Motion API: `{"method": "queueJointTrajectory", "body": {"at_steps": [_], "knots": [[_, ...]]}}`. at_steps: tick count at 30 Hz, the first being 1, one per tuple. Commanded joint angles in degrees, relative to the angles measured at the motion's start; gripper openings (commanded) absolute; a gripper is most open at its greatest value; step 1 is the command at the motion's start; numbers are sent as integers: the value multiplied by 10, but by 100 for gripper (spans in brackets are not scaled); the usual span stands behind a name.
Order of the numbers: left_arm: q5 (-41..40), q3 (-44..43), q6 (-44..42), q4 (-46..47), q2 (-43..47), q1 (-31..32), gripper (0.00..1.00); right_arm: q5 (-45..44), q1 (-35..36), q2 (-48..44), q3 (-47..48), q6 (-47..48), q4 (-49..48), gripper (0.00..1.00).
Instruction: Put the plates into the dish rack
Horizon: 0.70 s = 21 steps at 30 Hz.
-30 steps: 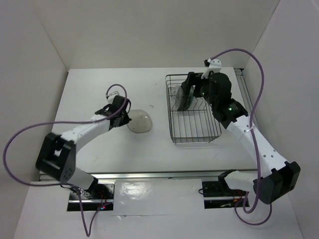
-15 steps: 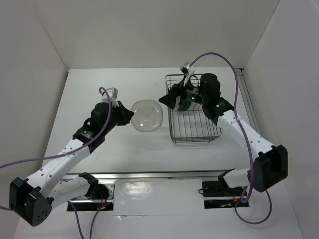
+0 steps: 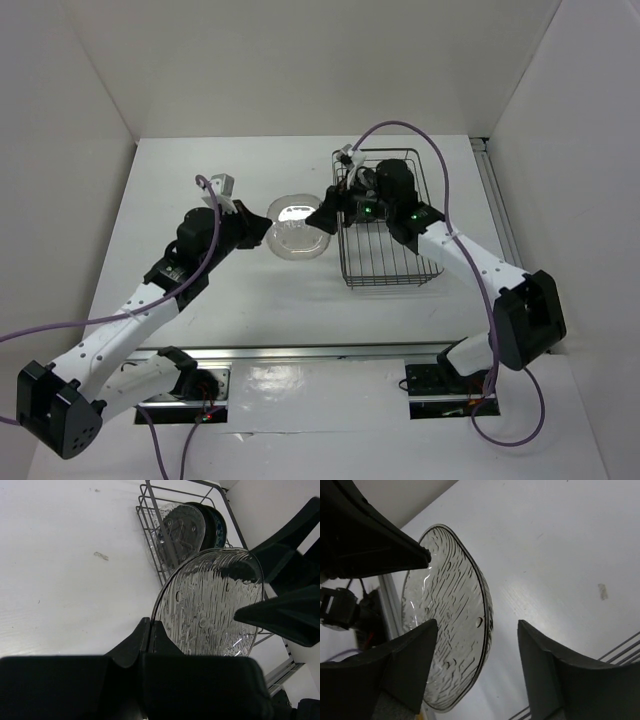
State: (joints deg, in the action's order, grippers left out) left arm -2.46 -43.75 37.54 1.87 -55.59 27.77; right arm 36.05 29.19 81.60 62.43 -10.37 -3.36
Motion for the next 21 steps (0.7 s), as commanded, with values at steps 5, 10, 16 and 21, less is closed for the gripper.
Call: {"method": "queueJointTrajectory", "body": {"at_steps": [5,10,16,21], "knots": [[-3,0,5,45,0,1,0,-34,18,20,2,-4,-17,4],[-18,-16,17,24,-35,-4,40,-117,31,8,23,-4,25,0],[-43,-36,22,-25,-64,-4,100,-414,24,-74,78,8,107,0],[-50,-36,27,-31,-70,-4,100,-576,-33,-146,98,38,133,0]]}}
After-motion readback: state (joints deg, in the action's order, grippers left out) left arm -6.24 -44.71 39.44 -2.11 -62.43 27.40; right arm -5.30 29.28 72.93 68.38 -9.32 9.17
